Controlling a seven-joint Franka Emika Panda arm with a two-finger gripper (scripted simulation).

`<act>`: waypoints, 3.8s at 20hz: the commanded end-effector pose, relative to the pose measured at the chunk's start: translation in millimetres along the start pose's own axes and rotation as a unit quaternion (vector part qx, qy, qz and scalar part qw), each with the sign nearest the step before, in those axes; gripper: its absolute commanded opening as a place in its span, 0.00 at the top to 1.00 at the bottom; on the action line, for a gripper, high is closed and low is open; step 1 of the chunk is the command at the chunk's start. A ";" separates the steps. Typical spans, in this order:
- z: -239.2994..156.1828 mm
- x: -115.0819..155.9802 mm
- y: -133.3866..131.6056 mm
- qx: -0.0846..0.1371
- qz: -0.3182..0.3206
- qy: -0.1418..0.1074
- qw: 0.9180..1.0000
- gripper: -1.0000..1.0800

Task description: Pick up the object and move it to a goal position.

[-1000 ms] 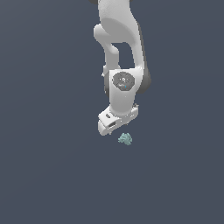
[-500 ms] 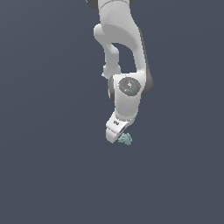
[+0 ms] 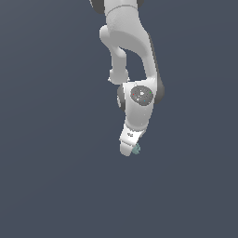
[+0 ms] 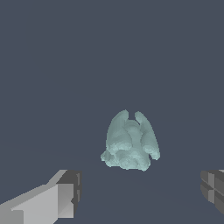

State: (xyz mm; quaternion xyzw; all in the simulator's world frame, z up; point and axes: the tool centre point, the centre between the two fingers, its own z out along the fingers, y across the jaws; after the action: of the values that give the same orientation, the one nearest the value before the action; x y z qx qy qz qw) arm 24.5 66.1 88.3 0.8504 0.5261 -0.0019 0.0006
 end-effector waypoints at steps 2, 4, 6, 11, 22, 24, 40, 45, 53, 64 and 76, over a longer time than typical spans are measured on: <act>1.9 3.2 -0.4 0.000 -0.023 0.001 1.000 0.04; 2.6 4.3 -0.5 0.000 -0.031 0.002 1.000 0.04; 3.0 5.0 -0.6 -0.001 -0.036 0.002 0.999 0.04; 4.5 4.8 -0.7 0.000 -0.035 0.002 0.999 0.04; 49.6 4.9 -1.8 0.000 -0.038 0.002 0.999 0.04; 52.7 5.1 -1.2 0.000 -0.038 0.002 0.999 0.04; 49.9 3.0 1.1 -0.001 -0.038 0.002 0.999 1.00; 32.2 -12.2 10.9 -0.001 -0.038 0.002 0.999 1.00; -27.5 -62.3 43.7 -0.001 -0.038 0.002 0.999 1.00; -126.0 -143.6 99.2 0.000 -0.038 0.003 0.999 1.00; -212.6 -215.0 151.9 0.000 -0.038 0.003 0.999 1.00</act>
State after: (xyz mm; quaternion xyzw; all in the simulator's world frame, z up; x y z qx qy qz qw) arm 63.5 -185.6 293.5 0.8302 0.5575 0.0009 0.0001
